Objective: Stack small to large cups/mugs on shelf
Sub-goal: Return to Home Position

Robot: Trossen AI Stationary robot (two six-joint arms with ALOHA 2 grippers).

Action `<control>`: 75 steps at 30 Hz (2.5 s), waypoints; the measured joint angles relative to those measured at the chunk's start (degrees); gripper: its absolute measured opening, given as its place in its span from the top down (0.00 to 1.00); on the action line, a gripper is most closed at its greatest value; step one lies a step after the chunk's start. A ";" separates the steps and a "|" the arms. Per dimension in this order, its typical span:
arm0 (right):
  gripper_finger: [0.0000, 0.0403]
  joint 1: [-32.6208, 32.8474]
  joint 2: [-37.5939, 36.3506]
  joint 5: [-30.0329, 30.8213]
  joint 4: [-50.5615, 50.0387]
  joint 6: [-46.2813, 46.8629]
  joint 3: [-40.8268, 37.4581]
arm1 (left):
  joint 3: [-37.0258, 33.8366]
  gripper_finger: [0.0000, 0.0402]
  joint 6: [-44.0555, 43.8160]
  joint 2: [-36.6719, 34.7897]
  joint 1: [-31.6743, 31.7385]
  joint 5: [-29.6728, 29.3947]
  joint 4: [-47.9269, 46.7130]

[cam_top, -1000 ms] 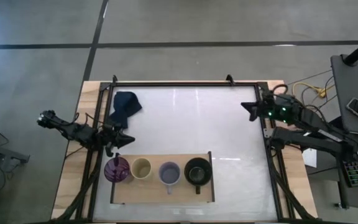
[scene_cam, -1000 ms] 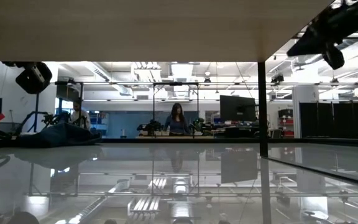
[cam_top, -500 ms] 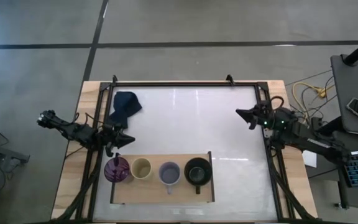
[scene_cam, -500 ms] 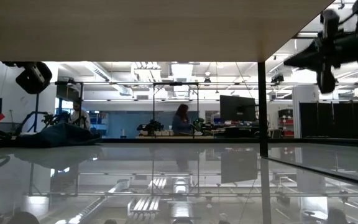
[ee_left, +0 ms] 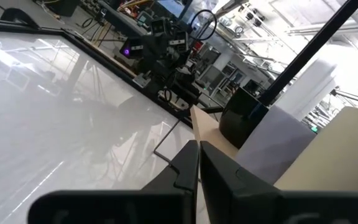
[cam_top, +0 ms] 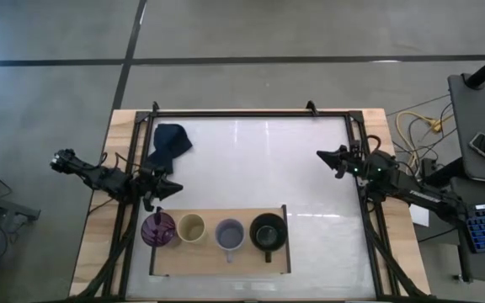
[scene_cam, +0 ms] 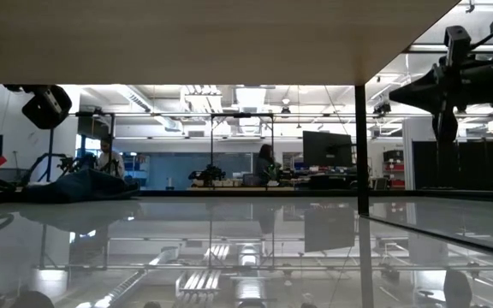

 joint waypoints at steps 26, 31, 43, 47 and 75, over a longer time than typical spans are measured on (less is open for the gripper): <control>0.98 0.00 1.16 -0.01 -0.05 2.00 0.02 | -0.02 1.00 0.02 0.32 0.00 0.04 0.02; 0.98 -0.02 1.16 -0.01 -0.05 1.99 0.02 | 0.00 1.00 0.04 0.32 0.02 0.04 0.04; 0.98 -0.01 1.16 -0.01 -0.05 1.99 0.02 | 0.00 1.00 0.04 0.32 0.02 0.04 0.03; 0.98 -0.01 1.16 -0.01 -0.05 1.98 0.02 | 0.00 1.00 0.04 0.33 0.02 0.04 0.03; 0.98 -0.01 1.16 -0.01 -0.05 1.97 0.07 | 0.00 1.00 0.04 0.34 0.02 0.06 0.04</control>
